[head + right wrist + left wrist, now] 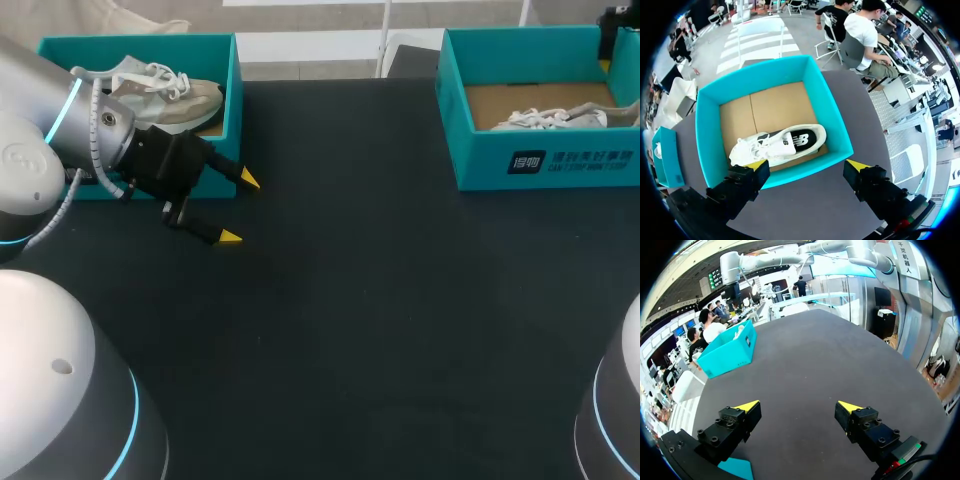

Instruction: Take the shoe out of the shoebox, open the shoe tongue, remove and reinsert the insole, then place the shoe into the shoebox

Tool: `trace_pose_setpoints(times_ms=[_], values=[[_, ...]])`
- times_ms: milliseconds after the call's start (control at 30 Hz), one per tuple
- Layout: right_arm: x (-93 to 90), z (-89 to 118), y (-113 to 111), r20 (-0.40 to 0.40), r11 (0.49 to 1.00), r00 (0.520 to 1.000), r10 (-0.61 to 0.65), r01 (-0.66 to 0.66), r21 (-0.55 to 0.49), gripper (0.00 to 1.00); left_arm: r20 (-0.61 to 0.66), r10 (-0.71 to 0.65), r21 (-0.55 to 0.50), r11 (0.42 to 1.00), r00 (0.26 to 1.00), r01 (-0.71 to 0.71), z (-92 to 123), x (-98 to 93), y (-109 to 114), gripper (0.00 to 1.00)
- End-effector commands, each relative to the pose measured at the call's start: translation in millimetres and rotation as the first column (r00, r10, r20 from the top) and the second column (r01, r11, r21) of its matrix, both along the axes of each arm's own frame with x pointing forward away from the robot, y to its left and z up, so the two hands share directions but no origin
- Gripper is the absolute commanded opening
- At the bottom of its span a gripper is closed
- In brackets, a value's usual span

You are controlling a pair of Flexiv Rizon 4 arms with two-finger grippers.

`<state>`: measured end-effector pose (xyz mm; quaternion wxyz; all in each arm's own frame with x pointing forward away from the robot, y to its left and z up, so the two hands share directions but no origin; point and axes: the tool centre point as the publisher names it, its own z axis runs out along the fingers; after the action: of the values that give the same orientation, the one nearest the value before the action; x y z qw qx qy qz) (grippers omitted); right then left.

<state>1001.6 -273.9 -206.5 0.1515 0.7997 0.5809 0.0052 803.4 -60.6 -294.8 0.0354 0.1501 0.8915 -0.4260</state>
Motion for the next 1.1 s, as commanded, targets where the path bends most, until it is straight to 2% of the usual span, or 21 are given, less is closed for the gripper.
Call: trace_pose_setpoints(times_ms=[33, 200, 367, 500, 733, 867, 933, 1000, 1100], values=[[-10.8, 0, 5, -0.044, 0.996, 0.996, 0.077, -0.075, 0.042, 1.0, 0.0, -0.001, 0.003, 1.0, 1.0, 0.001, 0, 0.1, 0, 1.0], [-32.1, 4, 17, -0.073, 0.979, 0.979, 0.189, -0.183, 0.087, 1.0, 0.0, -0.001, 0.003, 1.0, 1.0, 0.001, 0, 0.1, 0, 1.0], [-58.8, 11, 29, -0.087, 0.973, 0.975, 0.203, -0.191, 0.126, 1.0, 0.0, -0.001, 0.003, 1.0, 1.0, 0.001, 0, 0.1, 0, 1.0], [-79.2, 14, 49, -0.086, 0.963, 0.97, 0.226, -0.209, 0.17, 1.0, 0.0, -0.001, 0.003, 1.0, 1.0, 0.001, 0, 0.1, 0, 1.0], [-79.2, 14, 49, -0.086, 0.963, 0.97, 0.226, -0.209, 0.17, 1.0, 0.0, -0.001, 0.003, 1.0, 1.0, 0.001, 0, 0.1, 0, 1.0], [-79.2, 14, 49, -0.086, 0.963, 0.97, 0.226, -0.209, 0.17, 1.0, 0.044, -0.205, 0.101, 0.975, 0.978, 0.2, 24, 10.7, 14, 1.0], [-79.2, 14, 49, -0.086, 0.963, 0.97, 0.226, -0.209, 0.17, 1.0, 0.068, -0.319, 0.157, 0.939, 0.945, 0.306, 34, 17.7, 24, 1.0], [-79.2, 14, 49, -0.086, 0.963, 0.97, 0.226, -0.209, 0.17, 1.0, 0.097, -0.384, 0.242, 0.904, 0.918, 0.352, 42, 28.1, 33, 1.0], [-79.2, 14, 49, -0.086, 0.963, 0.97, 0.226, -0.209, 0.17, 1.0, 0.133, -0.52, 0.3, 0.833, 0.844, 0.466, 53, 42.8, 49, 1.0]])
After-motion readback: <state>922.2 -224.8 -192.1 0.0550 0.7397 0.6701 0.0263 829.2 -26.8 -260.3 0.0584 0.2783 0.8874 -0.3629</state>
